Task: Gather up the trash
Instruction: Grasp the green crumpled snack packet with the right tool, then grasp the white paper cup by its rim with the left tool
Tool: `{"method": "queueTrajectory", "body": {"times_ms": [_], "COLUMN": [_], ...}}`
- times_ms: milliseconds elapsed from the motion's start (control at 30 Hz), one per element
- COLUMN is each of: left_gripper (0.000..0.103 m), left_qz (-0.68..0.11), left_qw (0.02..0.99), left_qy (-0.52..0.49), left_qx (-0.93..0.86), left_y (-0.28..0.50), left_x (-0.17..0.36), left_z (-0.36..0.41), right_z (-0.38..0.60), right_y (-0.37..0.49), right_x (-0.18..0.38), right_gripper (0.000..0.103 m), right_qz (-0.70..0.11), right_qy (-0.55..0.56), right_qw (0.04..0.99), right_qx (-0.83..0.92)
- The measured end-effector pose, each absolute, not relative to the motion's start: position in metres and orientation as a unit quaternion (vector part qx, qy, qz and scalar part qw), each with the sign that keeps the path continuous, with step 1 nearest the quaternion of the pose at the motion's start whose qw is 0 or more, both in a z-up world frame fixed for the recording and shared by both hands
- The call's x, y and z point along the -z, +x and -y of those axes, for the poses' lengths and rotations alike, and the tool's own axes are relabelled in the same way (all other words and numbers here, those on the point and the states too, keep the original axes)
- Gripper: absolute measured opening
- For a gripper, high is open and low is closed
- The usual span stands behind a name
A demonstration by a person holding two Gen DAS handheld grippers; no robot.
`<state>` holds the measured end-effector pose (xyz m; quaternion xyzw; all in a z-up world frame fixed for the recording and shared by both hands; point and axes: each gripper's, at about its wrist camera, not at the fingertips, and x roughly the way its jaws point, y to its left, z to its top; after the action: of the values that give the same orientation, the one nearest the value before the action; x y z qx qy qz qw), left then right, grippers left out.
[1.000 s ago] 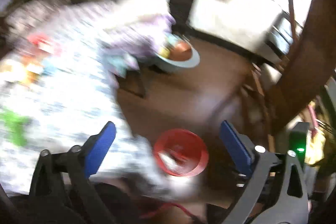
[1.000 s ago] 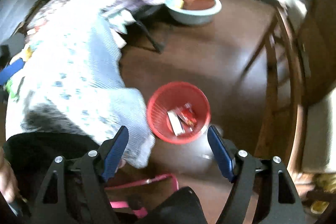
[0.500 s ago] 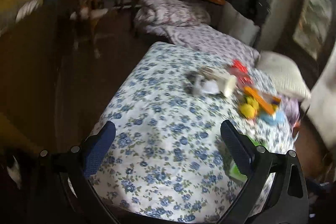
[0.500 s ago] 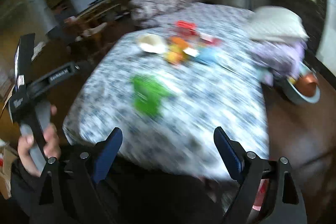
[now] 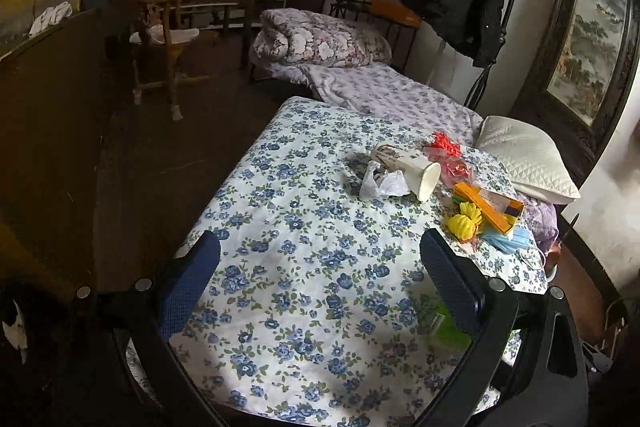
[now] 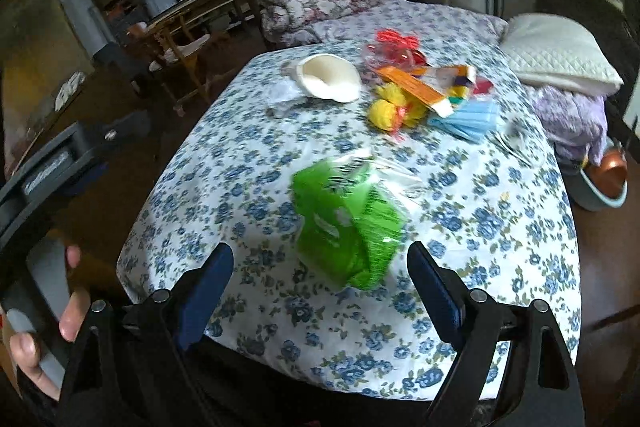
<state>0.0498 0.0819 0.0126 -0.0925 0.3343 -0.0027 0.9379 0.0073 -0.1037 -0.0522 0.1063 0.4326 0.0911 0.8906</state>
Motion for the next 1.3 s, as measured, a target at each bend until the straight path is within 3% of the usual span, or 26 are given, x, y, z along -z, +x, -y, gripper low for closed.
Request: {"method": "queueTrajectory", "body": {"times_ms": [533, 567, 633, 667, 700, 833, 967, 1133, 1300], "left_gripper": [0.096, 0.096, 0.096, 0.096, 0.096, 0.096, 0.096, 0.096, 0.096], "left_qz": [-0.348, -0.349, -0.351, -0.352, -0.354, -0.360, -0.367, -0.360, -0.389], "left_qw": [0.931, 0.930, 0.929, 0.929, 0.928, 0.926, 0.925, 0.926, 0.891], "left_qy": [-0.109, -0.112, -0.118, -0.118, -0.116, -0.110, -0.088, 0.105, 0.230], "left_qx": [0.010, 0.012, 0.014, 0.014, 0.013, 0.013, 0.044, 0.050, 0.053], "left_y": [0.053, 0.053, 0.054, 0.054, 0.055, 0.059, 0.082, 0.131, 0.174], "left_x": [-0.007, -0.006, -0.006, -0.005, -0.005, -0.004, -0.014, -0.027, -0.004], "left_z": [-0.082, -0.083, -0.083, -0.083, -0.082, -0.080, -0.065, 0.002, 0.053], "right_z": [0.109, 0.109, 0.109, 0.109, 0.108, 0.108, 0.112, 0.126, 0.129], "right_y": [0.043, 0.045, 0.051, 0.055, 0.056, 0.040, 0.039, 0.047, 0.047], "right_x": [0.076, 0.078, 0.082, 0.086, 0.085, 0.064, 0.062, 0.069, 0.072], "right_gripper": [0.087, 0.083, 0.056, 0.025, 0.012, 0.012, 0.012, 0.013, 0.013], "right_qz": [-0.472, -0.474, -0.475, -0.473, -0.467, -0.403, -0.397, -0.409, -0.411], "right_qy": [0.167, 0.170, 0.183, 0.200, 0.205, 0.185, 0.186, 0.218, 0.227], "right_qw": [0.861, 0.860, 0.855, 0.850, 0.851, 0.889, 0.891, 0.878, 0.873], "right_qx": [-0.087, -0.086, -0.100, -0.119, -0.126, -0.117, -0.114, -0.117, -0.128]}}
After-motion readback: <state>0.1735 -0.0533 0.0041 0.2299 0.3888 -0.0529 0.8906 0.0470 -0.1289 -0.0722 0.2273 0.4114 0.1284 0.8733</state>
